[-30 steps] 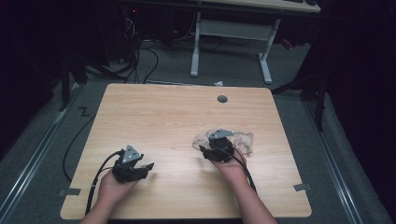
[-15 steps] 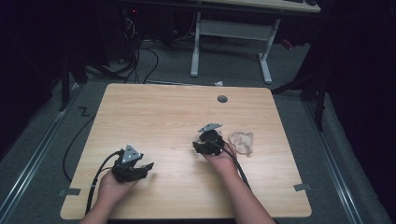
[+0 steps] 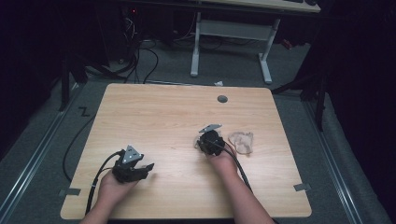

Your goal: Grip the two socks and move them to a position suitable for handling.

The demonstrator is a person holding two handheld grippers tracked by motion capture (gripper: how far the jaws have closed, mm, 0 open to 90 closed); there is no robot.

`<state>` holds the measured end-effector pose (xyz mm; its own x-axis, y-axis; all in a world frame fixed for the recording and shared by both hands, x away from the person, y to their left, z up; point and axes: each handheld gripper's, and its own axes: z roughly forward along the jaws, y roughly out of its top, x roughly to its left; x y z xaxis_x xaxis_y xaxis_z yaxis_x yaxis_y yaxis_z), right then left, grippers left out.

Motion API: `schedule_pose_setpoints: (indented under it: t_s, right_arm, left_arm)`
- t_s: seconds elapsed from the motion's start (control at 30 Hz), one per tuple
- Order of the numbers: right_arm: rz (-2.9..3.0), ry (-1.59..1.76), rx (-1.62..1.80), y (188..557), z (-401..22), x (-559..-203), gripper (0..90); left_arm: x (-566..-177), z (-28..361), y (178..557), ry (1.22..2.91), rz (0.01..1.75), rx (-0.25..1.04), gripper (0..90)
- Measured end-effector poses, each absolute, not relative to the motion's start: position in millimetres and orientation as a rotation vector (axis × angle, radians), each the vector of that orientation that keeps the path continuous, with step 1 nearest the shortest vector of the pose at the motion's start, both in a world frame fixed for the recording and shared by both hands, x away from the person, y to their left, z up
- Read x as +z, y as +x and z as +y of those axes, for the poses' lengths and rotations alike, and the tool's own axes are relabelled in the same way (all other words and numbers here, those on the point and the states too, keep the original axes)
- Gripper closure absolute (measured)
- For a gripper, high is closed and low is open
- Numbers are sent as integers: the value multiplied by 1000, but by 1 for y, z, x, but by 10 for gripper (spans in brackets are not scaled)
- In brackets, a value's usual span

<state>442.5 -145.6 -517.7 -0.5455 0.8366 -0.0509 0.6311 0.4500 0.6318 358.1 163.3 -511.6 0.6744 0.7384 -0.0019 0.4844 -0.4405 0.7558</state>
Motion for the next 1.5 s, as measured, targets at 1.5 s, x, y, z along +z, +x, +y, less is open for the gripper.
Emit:
schedule_pose_setpoints:
  t_s: [1.5]
  right_arm:
    - [2294, 852, 1380, 320, -111, -449, 859]
  left_arm:
    - [-505, 157, 352, 2113, 901, 436, 443]
